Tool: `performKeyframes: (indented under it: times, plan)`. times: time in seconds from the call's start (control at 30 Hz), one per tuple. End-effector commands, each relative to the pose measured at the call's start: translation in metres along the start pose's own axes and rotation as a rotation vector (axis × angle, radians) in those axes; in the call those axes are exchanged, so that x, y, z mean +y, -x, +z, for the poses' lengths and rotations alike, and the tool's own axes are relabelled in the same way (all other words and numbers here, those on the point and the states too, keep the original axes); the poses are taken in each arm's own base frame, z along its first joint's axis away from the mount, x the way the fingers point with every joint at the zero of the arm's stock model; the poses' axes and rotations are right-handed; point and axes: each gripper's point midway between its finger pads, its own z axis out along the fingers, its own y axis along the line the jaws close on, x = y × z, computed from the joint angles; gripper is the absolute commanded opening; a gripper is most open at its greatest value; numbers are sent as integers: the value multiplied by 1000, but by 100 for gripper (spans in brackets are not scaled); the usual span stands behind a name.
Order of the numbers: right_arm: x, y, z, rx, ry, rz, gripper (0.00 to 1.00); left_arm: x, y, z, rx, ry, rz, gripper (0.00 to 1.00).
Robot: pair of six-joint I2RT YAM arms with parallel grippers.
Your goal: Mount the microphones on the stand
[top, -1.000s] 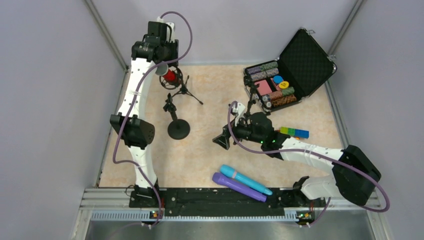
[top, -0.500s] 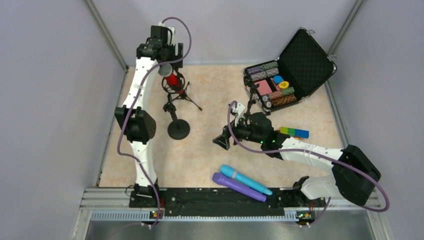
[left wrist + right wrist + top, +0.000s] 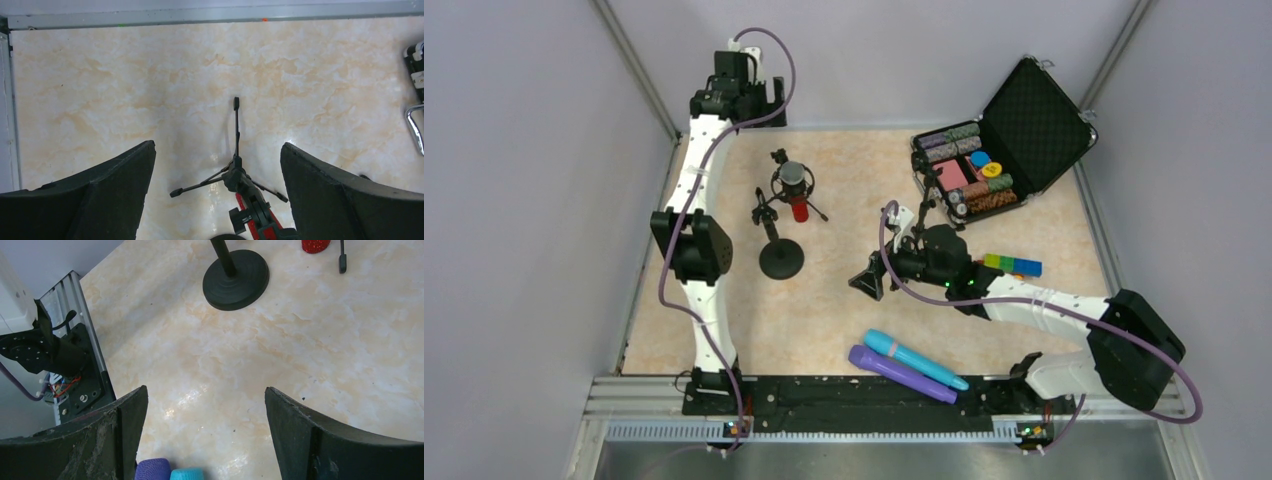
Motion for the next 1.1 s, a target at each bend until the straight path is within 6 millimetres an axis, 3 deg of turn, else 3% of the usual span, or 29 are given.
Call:
performKeyframes:
  times: [0.0,0.23,0.43,0.47,0.57,0.83,1.07]
  plan:
    - [8,19,4,-48,31,-8,85,-1,34,-6,-119,-66,-66,99]
    - [9,21,5,-48,32,-8,85,-8,67,-37,-231,-160,-110,99]
    - [10,27,4,-55,31,-16,85,-27,90,-88,-330,-363,-224,99]
    - [10,28,4,-57,32,-18,85,-20,94,-95,-346,-378,-246,99]
    - [11,29,4,-52,31,-23,85,-25,94,-119,-358,-444,-273,99]
    - [15,32,2,-46,45,-26,85,-46,56,-163,-278,-553,-299,98]
    - [15,37,-1,-35,29,-15,85,-32,-14,-178,-121,-413,-294,97]
